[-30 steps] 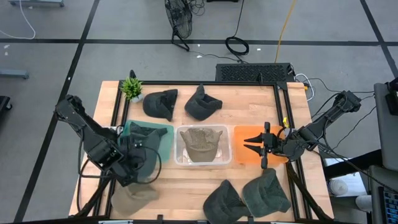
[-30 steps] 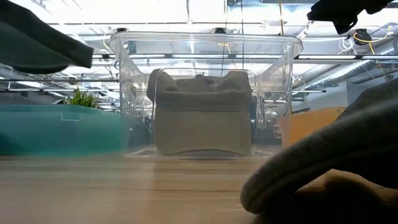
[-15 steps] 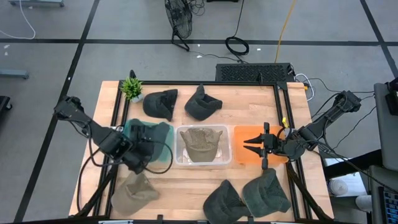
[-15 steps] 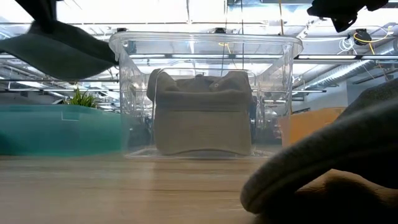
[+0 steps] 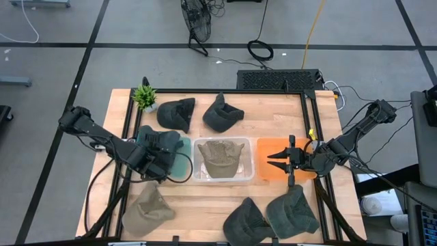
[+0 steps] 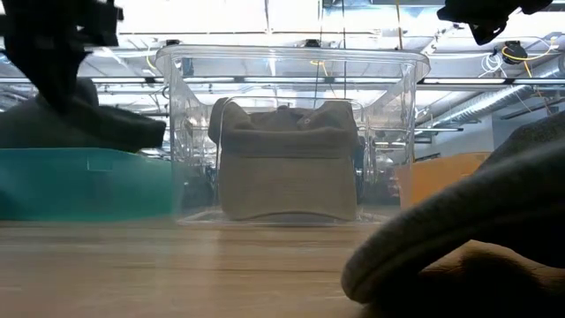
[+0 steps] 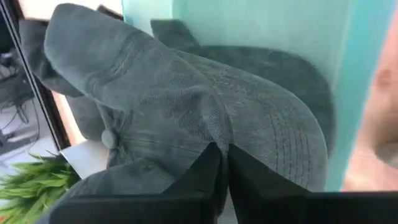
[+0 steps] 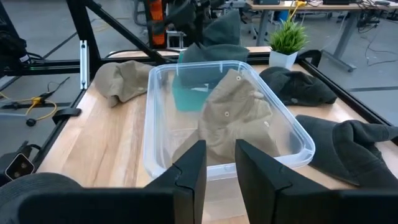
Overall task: Pick & Place hat
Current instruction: Put the left green cap into the green bin
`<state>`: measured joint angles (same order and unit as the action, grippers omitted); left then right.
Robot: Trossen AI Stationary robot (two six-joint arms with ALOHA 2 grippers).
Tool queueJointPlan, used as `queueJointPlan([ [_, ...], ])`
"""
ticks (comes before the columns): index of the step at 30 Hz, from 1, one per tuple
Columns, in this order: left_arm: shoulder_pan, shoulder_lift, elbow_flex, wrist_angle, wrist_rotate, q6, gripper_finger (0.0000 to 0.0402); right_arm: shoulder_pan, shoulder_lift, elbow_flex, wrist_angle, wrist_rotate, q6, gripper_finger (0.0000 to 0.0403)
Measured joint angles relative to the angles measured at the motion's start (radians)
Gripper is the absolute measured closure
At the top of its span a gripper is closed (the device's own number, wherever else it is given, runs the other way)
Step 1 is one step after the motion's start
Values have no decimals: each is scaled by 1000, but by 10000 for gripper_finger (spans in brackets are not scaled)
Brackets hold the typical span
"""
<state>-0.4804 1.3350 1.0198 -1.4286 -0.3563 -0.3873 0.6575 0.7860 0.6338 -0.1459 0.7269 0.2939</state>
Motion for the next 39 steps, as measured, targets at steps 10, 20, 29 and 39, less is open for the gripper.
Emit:
queueJointPlan([
  [10,38,-7,-60,46,60,15,366,0,0,0,0,2,0,330],
  [20,39,-54,-58,115,133,26,386,0,0,0,0,2,0,330],
  [29,66,-54,-151,121,120,-150,287,0,0,0,0,1,0,330],
  [39,112,-54,-161,122,117,-177,205,0,0,0,0,1,0,330],
])
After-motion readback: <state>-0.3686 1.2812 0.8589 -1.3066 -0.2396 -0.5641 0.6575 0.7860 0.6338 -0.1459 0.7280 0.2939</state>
